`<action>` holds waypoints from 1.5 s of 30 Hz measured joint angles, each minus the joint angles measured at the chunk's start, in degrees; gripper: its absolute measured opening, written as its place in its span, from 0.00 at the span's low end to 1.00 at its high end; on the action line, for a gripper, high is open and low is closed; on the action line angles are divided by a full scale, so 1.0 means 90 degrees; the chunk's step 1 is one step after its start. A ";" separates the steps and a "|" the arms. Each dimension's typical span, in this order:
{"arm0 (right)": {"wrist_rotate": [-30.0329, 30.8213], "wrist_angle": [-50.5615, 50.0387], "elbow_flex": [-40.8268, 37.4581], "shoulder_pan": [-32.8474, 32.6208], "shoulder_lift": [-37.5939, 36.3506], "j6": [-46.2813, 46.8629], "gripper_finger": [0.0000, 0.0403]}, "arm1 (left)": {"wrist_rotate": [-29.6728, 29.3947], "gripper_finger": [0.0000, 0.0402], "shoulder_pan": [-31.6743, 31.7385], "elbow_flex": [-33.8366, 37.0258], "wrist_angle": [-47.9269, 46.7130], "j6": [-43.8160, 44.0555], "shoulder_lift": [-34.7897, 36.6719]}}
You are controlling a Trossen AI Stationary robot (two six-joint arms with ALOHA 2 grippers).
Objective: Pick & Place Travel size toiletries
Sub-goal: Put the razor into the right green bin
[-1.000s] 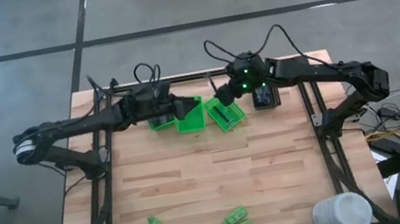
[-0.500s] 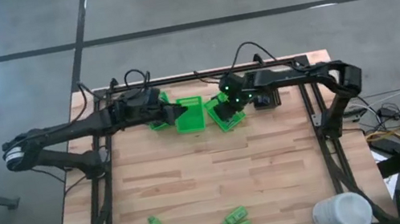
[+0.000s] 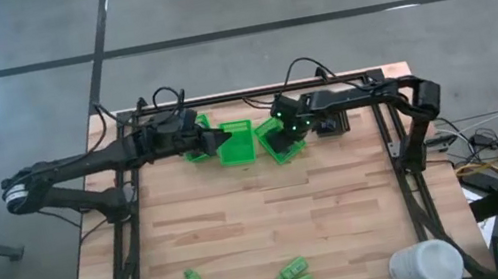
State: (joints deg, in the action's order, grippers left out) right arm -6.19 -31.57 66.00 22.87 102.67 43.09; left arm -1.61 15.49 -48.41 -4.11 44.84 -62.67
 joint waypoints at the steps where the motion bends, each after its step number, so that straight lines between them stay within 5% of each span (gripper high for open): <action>1: 0.0066 -0.0001 0.0000 -0.0002 -0.0014 0.0000 0.21 | 0.0000 0.61 0.0004 0.0001 0.0003 -0.0002 0.0000; 11: 0.0337 0.0042 0.0036 -0.0037 -0.0492 -0.0051 0.40 | 0.0322 0.61 0.0005 -0.0002 -0.0811 -0.0319 0.0168; 25: 0.0881 0.0109 0.0036 -0.0148 -0.1698 -0.0040 0.56 | 0.0585 0.61 -0.0327 -0.0002 -0.4793 -0.1005 0.0946; 45: 0.0864 0.0483 0.0041 -0.1444 -0.1785 0.1439 0.65 | 0.0776 0.53 -0.2022 0.0046 -0.5498 -0.0351 0.1032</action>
State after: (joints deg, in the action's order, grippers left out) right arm 1.58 -27.22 66.37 9.88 86.61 56.04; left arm 5.38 -2.71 -47.99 -53.59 41.68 -53.39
